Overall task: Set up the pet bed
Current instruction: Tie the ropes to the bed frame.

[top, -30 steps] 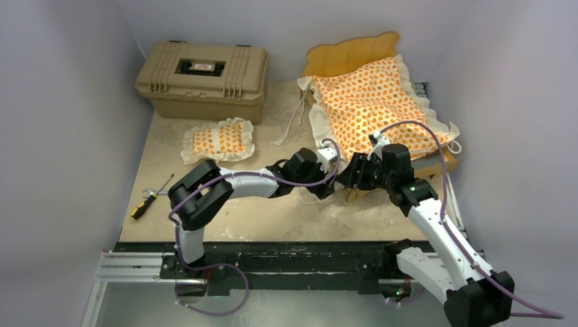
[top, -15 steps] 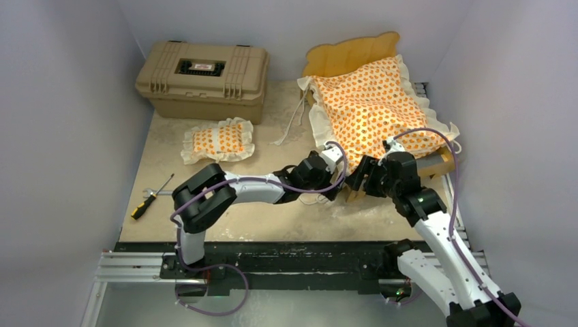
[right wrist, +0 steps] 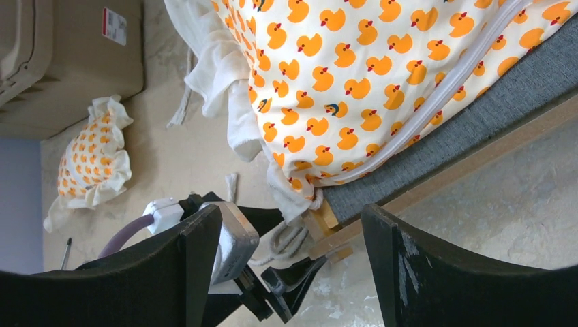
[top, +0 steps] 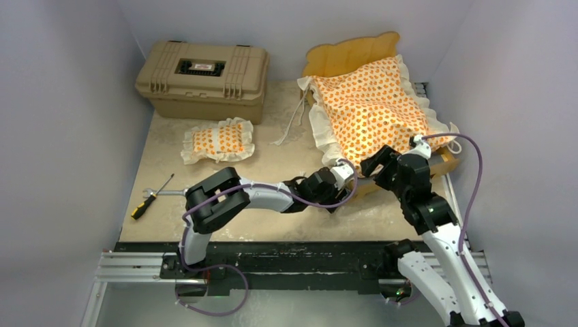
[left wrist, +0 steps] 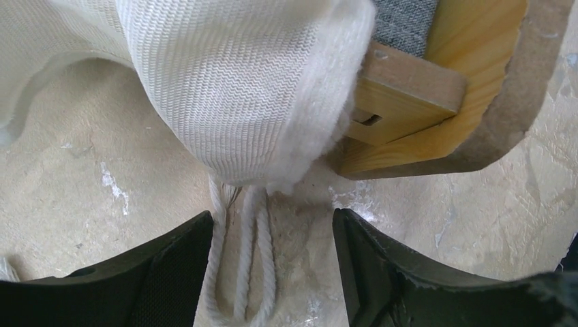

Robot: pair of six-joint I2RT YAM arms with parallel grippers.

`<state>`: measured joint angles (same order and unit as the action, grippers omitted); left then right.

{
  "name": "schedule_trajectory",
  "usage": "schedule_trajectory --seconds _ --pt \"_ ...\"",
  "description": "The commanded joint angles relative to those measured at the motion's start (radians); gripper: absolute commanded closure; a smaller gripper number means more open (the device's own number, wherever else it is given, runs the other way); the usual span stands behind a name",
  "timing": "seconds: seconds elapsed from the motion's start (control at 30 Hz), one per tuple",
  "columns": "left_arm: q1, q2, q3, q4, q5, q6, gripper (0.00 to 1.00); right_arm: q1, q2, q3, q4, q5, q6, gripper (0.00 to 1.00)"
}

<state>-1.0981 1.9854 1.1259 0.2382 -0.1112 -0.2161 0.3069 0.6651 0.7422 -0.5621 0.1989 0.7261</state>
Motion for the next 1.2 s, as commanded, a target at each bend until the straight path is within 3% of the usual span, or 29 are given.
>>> schedule_trajectory --seconds 0.0,0.27,0.67,1.17 --pt "0.004 0.000 0.023 0.027 -0.004 0.021 0.37 -0.002 0.014 0.027 0.033 0.025 0.023 0.21" --pt "0.010 -0.020 0.011 0.044 -0.105 -0.012 0.44 -0.002 0.023 0.020 0.057 -0.008 0.012 0.14" --pt "0.037 -0.019 0.000 0.083 -0.048 -0.054 0.59 -0.002 0.037 0.011 0.072 -0.034 0.003 0.14" --pt "0.041 0.023 0.007 0.057 -0.062 -0.049 0.63 -0.002 0.031 -0.006 0.084 -0.056 0.003 0.14"
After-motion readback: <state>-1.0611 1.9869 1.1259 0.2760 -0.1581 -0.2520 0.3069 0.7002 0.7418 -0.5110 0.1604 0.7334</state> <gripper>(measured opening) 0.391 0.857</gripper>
